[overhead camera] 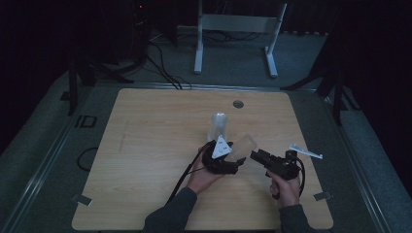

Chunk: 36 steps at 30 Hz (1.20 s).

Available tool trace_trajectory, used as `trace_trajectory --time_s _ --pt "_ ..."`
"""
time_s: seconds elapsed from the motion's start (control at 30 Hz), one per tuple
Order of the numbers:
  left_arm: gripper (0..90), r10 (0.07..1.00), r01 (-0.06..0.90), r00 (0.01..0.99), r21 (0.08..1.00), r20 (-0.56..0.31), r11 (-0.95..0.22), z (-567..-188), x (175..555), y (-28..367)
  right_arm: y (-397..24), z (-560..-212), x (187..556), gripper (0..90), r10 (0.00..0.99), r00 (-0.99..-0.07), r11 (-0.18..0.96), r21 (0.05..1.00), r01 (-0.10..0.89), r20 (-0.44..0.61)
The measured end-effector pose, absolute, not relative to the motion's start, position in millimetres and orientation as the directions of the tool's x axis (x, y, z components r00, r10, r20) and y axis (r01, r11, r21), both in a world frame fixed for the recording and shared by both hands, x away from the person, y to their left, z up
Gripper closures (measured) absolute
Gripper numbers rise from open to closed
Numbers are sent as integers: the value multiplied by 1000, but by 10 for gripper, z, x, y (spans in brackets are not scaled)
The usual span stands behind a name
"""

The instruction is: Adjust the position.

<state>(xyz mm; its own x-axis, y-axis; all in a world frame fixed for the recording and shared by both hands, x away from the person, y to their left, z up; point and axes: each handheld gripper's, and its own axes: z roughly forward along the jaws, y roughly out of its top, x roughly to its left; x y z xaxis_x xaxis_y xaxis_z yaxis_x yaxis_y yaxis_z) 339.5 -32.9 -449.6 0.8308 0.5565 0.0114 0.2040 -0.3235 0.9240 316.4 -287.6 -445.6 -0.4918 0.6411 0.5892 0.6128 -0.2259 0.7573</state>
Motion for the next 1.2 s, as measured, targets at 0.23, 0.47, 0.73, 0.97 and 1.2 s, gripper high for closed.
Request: trace_trajectory --time_s 0.23,0.47,0.73,0.97,1.2 --pt "288 542 201 841 919 15 -338 -4482 3395 -313 -2901 -4418 3146 423 689 -487 -188 781 595 536" --pt "288 526 200 850 914 17 -353 -4470 3395 -292 -2906 -4367 3132 429 731 -488 -143 806 575 478" --pt "288 498 197 867 905 19 -377 -4442 3401 -256 -2924 -4310 3127 438 765 -499 -82 829 554 408" --pt "295 483 203 876 901 8 -383 -4429 3433 -230 -2953 -4271 3111 440 780 -511 -35 840 542 363" --pt "295 471 197 882 899 12 -392 -4395 3436 -220 -2980 -4223 3094 440 784 -528 3 847 531 328"
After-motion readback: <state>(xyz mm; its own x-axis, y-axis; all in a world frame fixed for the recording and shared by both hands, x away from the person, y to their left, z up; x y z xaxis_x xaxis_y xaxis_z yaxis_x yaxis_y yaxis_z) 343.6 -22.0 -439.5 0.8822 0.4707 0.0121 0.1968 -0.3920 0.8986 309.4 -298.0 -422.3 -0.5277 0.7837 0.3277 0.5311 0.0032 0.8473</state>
